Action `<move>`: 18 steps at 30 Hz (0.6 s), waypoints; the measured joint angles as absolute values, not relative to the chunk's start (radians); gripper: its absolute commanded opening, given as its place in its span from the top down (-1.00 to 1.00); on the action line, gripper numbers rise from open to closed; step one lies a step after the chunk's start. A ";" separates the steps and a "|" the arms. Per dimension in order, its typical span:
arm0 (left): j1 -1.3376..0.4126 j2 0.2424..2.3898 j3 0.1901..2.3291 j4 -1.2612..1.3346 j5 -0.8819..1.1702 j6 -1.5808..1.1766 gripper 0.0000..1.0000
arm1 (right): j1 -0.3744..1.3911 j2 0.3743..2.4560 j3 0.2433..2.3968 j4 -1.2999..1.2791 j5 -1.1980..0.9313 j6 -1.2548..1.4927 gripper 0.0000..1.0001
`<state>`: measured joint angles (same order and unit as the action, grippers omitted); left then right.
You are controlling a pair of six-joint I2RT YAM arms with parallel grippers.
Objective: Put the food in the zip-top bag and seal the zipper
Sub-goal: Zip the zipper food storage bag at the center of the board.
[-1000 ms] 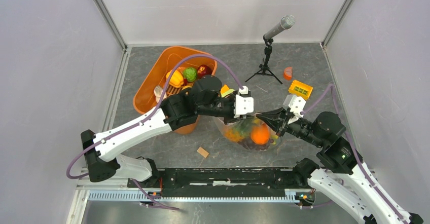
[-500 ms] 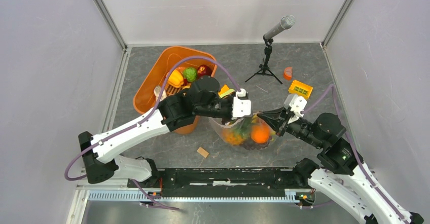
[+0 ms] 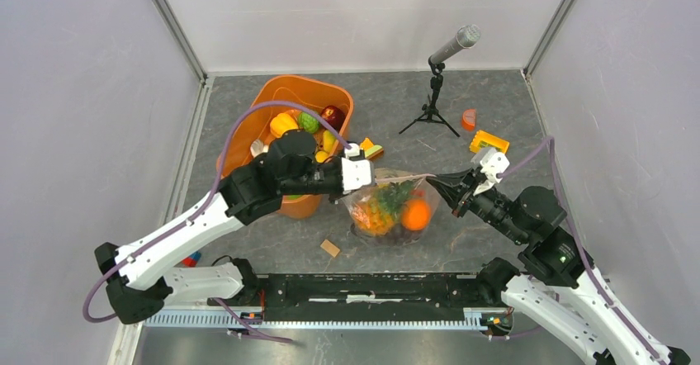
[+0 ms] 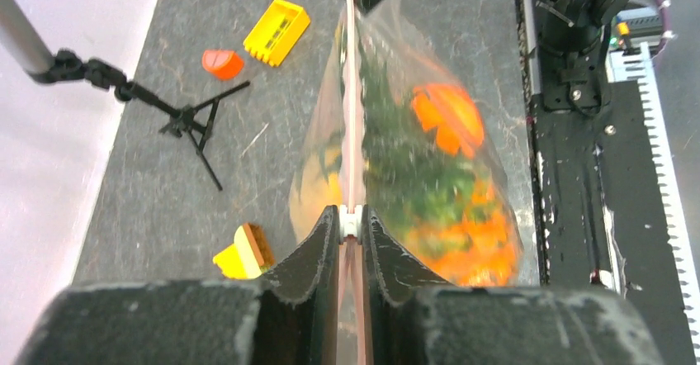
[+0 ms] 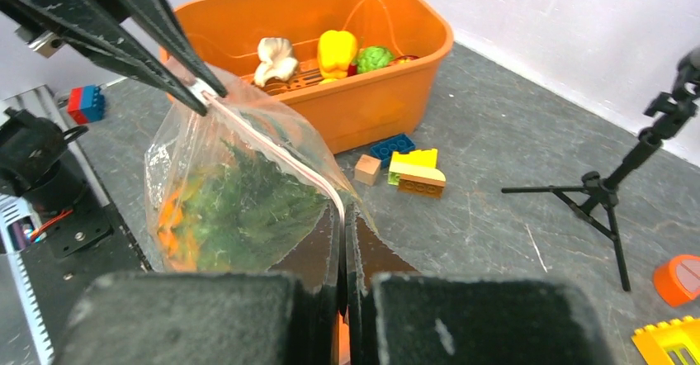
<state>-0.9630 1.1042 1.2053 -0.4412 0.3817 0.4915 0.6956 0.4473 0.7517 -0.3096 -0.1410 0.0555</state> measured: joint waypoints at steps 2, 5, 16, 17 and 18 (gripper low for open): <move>-0.956 1.081 1.187 -0.455 0.360 0.492 0.96 | 0.696 0.441 0.752 -0.315 -0.113 0.058 1.00; -0.948 1.050 1.170 -0.484 0.320 0.490 0.95 | 0.696 0.431 0.752 -0.324 -0.066 0.064 1.00; -0.931 0.957 1.103 -0.537 0.139 0.459 0.12 | 0.691 0.392 0.746 -0.330 0.092 0.102 1.00; -0.931 0.955 1.099 -0.535 0.132 0.454 -0.15 | 0.691 0.393 0.744 -0.329 0.093 0.105 1.00; -0.931 0.952 1.093 -0.530 0.121 0.447 -0.26 | 0.691 0.394 0.741 -0.329 0.097 0.107 1.00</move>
